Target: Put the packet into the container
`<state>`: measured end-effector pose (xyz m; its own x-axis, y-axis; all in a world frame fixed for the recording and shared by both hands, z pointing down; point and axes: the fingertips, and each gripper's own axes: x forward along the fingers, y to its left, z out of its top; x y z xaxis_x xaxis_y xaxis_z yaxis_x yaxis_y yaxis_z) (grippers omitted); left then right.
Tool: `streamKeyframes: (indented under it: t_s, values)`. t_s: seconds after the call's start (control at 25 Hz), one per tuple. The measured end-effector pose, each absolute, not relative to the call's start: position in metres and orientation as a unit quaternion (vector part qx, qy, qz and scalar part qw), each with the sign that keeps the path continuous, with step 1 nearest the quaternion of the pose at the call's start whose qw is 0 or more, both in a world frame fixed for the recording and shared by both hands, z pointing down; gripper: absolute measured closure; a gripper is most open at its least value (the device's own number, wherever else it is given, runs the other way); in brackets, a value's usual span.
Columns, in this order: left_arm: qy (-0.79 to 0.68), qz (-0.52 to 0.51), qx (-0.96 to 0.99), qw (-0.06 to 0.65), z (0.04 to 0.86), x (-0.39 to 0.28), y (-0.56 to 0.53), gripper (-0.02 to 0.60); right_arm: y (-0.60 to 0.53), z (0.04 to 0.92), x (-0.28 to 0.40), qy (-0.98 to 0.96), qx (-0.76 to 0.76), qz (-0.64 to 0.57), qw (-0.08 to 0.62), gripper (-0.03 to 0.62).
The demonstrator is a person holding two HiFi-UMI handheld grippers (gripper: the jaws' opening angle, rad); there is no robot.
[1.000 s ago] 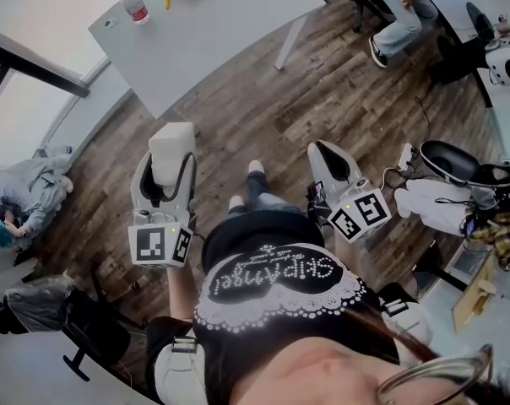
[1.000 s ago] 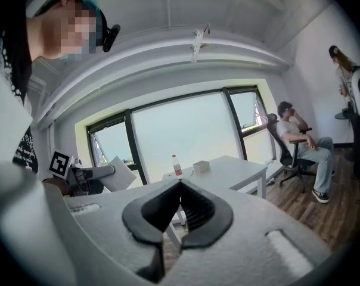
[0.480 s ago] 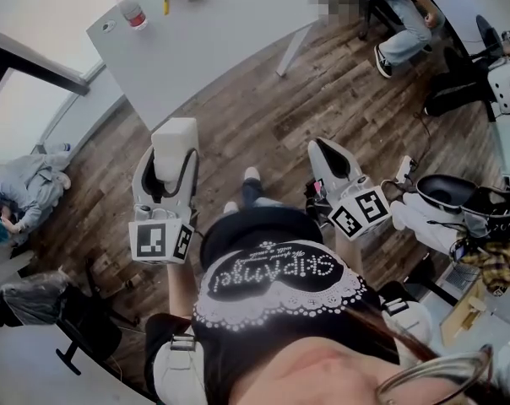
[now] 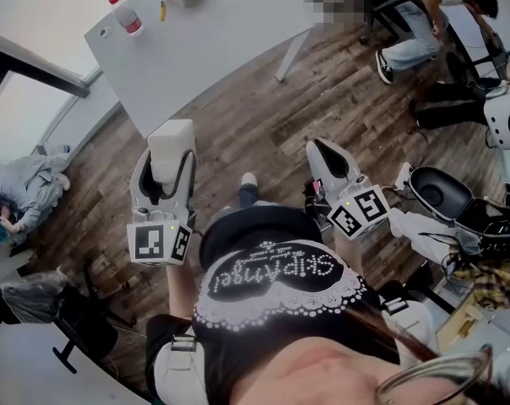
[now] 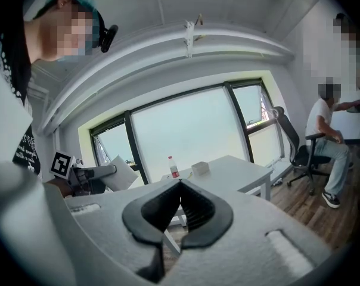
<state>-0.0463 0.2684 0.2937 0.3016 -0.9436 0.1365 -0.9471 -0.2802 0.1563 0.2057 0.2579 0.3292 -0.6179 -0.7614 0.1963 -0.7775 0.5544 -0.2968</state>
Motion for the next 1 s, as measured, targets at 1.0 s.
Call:
streamKeyframes:
  t_s: [1.0]
  values:
    - [-0.582,0.006,0.805,0.117,0.306,-0.056,0.182,0.298,0.18,0.311,0.301,-0.812,0.561,0.149,0.063,0.599]
